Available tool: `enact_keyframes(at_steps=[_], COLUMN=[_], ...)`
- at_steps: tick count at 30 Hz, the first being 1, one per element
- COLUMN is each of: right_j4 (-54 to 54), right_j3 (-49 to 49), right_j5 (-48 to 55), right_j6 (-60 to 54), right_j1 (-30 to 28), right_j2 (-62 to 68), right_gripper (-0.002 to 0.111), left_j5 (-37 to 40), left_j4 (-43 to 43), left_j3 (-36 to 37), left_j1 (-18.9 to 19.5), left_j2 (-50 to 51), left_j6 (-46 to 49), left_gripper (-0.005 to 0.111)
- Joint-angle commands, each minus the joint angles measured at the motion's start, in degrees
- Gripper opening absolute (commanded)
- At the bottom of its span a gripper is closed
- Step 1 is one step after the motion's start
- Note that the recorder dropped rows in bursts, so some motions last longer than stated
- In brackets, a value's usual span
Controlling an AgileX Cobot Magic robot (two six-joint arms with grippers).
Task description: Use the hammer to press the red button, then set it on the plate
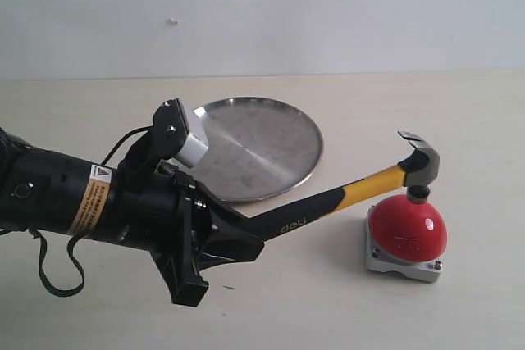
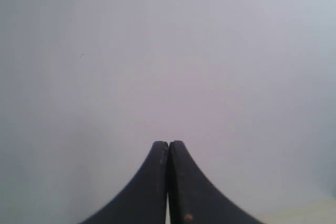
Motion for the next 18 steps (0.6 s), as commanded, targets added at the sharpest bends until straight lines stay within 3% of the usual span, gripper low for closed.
enact_keyframes(at_steps=[1,12,18], right_j4=[-0.3,-0.3,-0.3], right_j3=[0.1,0.1,0.1], right_j5=[0.5,0.5,0.5], right_j6=[0.0,0.0,0.0], right_j1=[-0.4,-0.4,-0.4], right_j2=[-0.3,-0.3,-0.3], right_gripper=[0.000,0.000,0.000], left_j5=[-2.2,-4.9,-5.6], left_j4=[-3.2,-4.4,-7.5], left_j3=[-0.7,-0.7,-0.7], left_j1=[-0.1,-0.1,0.0], left_j2=[-1.2,-1.6,-7.8], left_j6=[-0.2,1.6,3.9], left_gripper=[0.000,0.000,0.000])
